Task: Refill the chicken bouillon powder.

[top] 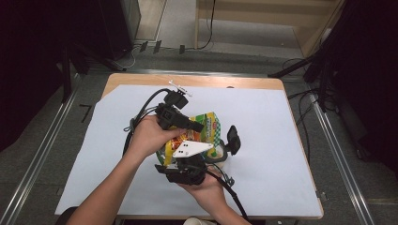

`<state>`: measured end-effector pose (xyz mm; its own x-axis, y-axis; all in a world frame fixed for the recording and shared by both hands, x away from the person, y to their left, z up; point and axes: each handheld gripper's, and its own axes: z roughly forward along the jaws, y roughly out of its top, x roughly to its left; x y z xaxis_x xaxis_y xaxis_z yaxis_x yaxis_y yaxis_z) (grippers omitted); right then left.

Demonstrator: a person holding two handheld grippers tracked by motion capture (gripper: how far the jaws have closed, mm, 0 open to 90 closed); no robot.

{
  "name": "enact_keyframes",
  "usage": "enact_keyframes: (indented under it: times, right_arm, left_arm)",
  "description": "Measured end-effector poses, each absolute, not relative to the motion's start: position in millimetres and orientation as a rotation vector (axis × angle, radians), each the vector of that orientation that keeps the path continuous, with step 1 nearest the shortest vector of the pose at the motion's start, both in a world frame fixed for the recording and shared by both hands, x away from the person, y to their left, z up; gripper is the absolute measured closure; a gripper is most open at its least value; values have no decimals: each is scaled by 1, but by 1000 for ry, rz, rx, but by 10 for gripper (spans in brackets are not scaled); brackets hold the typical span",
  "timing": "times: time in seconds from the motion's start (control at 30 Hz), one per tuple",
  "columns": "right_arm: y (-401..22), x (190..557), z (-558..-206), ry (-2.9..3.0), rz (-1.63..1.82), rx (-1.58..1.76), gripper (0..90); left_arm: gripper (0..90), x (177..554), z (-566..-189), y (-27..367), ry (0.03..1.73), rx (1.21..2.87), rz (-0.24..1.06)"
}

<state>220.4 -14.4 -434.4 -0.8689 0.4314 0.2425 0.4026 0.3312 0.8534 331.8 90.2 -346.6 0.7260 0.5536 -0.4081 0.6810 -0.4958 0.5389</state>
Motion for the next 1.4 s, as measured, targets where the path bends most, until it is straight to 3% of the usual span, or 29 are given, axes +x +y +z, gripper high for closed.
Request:
enact_keyframes:
  times: [1.4]
  right_arm:
    - [-13,218,-433,2535,1578,756,643]
  left_arm:
    - [787,333,-347,91,931,2219,-256]
